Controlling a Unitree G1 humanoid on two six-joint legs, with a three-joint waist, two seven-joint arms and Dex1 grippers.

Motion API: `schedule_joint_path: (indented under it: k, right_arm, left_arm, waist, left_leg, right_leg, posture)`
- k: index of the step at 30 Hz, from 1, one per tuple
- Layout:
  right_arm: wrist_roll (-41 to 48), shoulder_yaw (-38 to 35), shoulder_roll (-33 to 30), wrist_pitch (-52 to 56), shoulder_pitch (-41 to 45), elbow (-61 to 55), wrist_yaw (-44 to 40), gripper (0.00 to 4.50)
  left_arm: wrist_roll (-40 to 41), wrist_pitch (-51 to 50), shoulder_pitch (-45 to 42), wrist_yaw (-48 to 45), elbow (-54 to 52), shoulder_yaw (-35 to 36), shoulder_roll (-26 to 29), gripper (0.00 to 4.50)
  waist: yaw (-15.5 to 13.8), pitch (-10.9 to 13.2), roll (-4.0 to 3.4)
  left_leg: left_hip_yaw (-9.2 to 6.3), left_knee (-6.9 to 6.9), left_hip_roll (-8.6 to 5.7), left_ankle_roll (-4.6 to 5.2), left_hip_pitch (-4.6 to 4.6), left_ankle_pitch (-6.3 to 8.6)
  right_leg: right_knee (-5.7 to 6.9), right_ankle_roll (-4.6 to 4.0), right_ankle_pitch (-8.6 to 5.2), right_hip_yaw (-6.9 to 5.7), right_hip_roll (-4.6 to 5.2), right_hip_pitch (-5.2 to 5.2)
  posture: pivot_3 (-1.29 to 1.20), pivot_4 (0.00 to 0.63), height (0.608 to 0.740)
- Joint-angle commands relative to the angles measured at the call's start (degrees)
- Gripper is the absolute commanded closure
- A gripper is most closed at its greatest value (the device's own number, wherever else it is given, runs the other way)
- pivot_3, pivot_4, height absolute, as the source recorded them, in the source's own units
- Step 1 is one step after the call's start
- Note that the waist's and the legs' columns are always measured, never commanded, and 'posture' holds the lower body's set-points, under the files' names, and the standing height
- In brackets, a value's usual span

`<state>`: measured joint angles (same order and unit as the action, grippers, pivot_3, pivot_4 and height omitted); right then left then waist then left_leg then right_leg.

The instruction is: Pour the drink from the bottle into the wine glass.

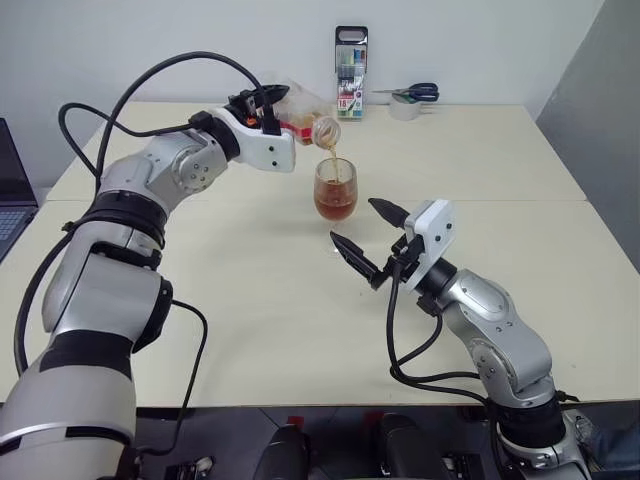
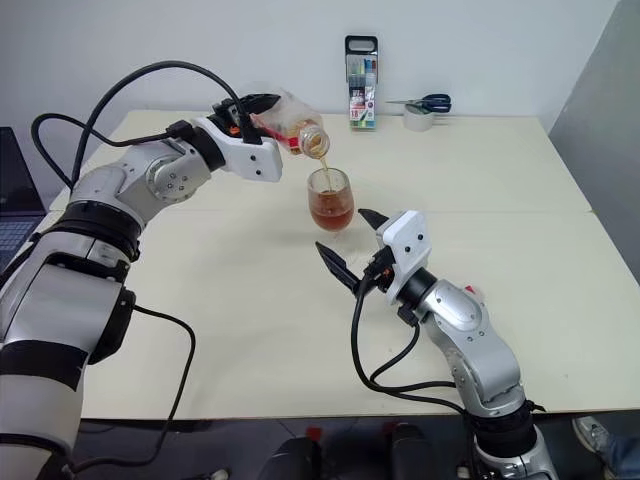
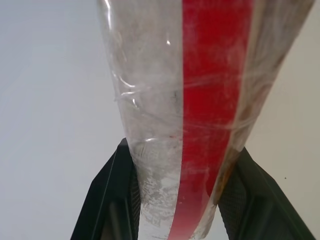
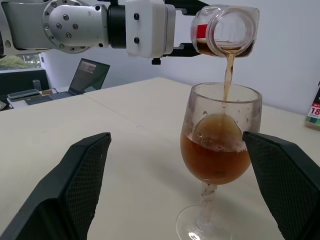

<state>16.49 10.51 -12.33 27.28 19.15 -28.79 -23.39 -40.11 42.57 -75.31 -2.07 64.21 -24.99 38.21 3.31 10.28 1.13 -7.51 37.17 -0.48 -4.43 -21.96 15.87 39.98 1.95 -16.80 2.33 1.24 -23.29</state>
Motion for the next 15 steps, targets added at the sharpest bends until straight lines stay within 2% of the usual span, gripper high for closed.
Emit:
schedule_joint_path:
  k: [1, 7, 10, 15]
  right_arm:
    - [-0.3, 0.0, 0.5, -1.6, 0.5, -1.5, 0.4, 0.0]
    - [-1.2, 0.0, 0.6, -2.9, 1.3, -0.8, 0.2, 0.0]
    - [-1.6, 0.8, -0.4, -2.7, 1.9, -0.7, -1.3, 0.0]
    - [1.0, 2.2, -1.9, 1.4, 3.4, -2.2, -4.6, 0.0]
  left_arm:
    - [6.0, -1.3, 1.1, -3.8, -1.8, 4.1, -0.5, 2.85]
    - [19.5, -9.0, 7.0, -15.5, -7.1, 12.2, -3.8, 2.85]
    - [31.1, -22.0, 12.6, -21.3, -14.1, 20.2, -6.6, 2.85]
    - [42.1, -39.3, 24.4, -23.6, -31.2, 28.7, -7.9, 2.85]
  waist:
    - [0.0, 0.0, 0.0]
    - [0.0, 0.0, -0.01]
    - [0.2, 0.0, -0.01]
    - [1.5, 0.0, -0.02]
  left_leg:
    - [0.0, 0.0, 0.0, 0.0, 0.0, 0.0]
    - [0.01, 0.03, 0.0, -0.04, 0.0, -0.02]
    - [-0.02, 0.07, 0.01, -0.04, -0.02, -0.02]
    - [-0.06, 0.09, 0.06, -0.04, 0.03, -0.02]
  right_leg:
    - [0.0, 0.0, 0.0, 0.0, 0.0, 0.0]
    - [0.03, -0.01, 0.0, 0.01, 0.01, 0.0]
    - [0.03, -0.01, 0.0, 0.0, 0.01, 0.0]
    - [0.1, -0.01, 0.01, 0.02, 0.01, 0.0]
  posture:
    - [0.0, 0.15, 0.74]
    - [0.0, 0.15, 0.74]
    - [0.0, 0.15, 0.74]
    - [0.0, 0.15, 0.74]
